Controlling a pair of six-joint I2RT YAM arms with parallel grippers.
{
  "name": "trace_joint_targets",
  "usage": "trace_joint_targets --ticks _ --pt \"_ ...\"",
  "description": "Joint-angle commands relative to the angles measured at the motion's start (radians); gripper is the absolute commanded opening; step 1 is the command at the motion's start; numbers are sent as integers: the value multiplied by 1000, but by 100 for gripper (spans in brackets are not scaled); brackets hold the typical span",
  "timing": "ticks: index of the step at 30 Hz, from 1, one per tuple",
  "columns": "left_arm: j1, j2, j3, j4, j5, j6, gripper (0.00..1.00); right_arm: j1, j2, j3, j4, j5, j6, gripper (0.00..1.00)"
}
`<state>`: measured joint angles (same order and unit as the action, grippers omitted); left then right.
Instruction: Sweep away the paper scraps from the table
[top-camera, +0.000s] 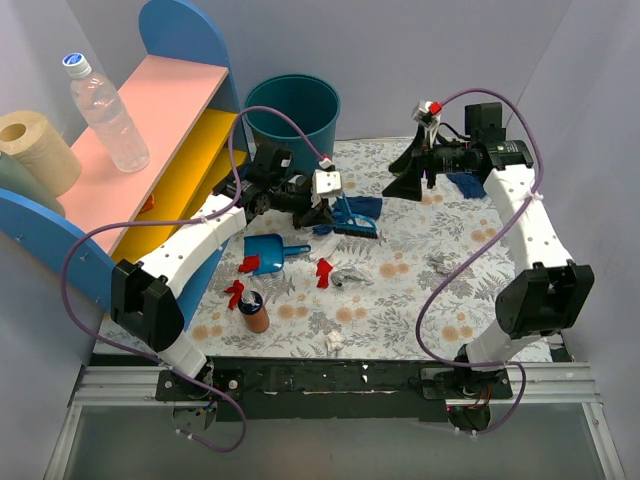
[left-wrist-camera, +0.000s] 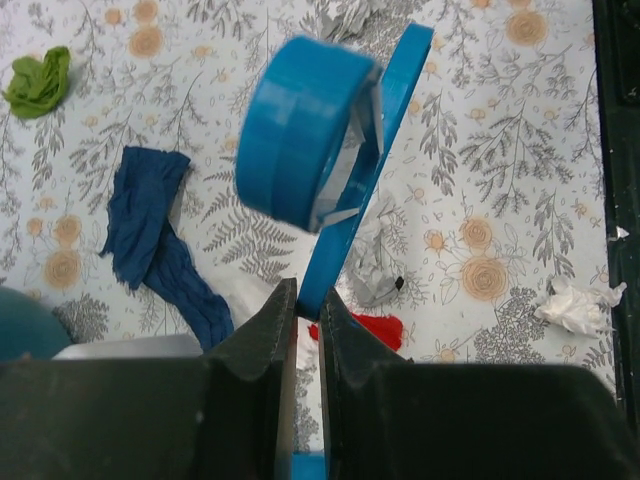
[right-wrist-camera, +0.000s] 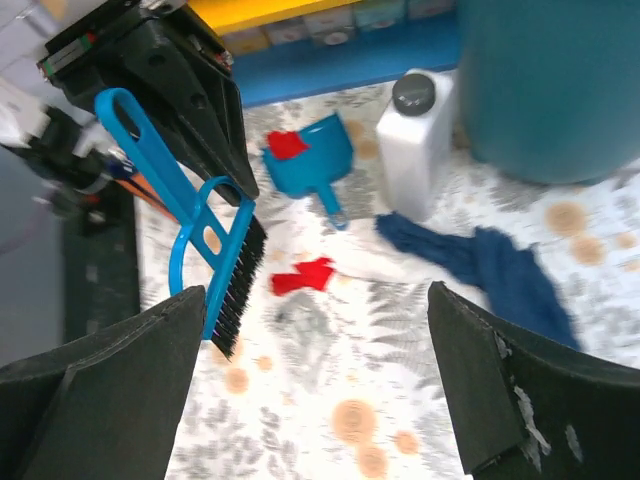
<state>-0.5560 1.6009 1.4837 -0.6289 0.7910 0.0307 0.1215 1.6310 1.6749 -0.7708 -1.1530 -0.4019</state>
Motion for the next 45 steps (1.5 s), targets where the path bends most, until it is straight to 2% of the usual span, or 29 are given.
trace_joint_targets --ticks 1,4,5,7,9,10,12,13,17,27,30,31,33,35,36,37,39,42,45 --pt "1 -61 32 -77 -88 26 0 104 -152 -10 102 218 -202 98" --pt "1 -45 67 -109 -115 3 0 216 -191 -31 102 219 -203 98" --pt "-1 -44 69 -112 -111 -17 0 243 -175 -18 117 401 -169 98" --pt "1 -45 67 -112 -104 -26 0 296 -151 21 75 392 -161 97" --pt "1 -47 63 -101 -90 -87 0 306 -129 19 85 323 -129 91" --pt "-1 -50 53 -95 -82 -98 0 306 -134 -9 105 309 -108 85" --pt "-1 -65 35 -75 -75 -115 0 313 -146 -44 153 303 -81 82" --pt "-2 -73 26 -63 -76 -115 0 314 -149 -64 184 312 -66 77" --pt "-4 -108 -26 -3 -84 -104 0 319 -135 -64 218 319 -23 73" --pt "-8 -117 -46 55 -87 -155 0 349 -82 -64 275 265 52 63" --pt "-8 -114 -43 58 -99 -140 0 349 -76 -73 294 253 66 53" --pt "-9 -114 -40 61 -102 -140 0 349 -77 -76 300 248 77 45" --pt "-9 -108 -34 66 -99 -146 0 349 -72 -76 320 239 95 39" --pt "-7 -102 -20 77 -92 -170 1 349 -74 -73 335 220 110 17" --pt "-8 -98 -13 77 -72 -182 23 348 -77 -73 334 217 106 7" --pt "-9 -95 -5 78 -65 -214 35 342 -80 -70 340 214 110 1" --pt "-7 -94 3 104 -55 -256 51 302 -92 -84 382 159 153 1" --pt "-7 -101 -16 150 -12 -288 57 258 -108 -104 441 107 247 1" --pt "-7 -85 -11 172 39 -284 56 241 -106 -113 470 50 301 1"
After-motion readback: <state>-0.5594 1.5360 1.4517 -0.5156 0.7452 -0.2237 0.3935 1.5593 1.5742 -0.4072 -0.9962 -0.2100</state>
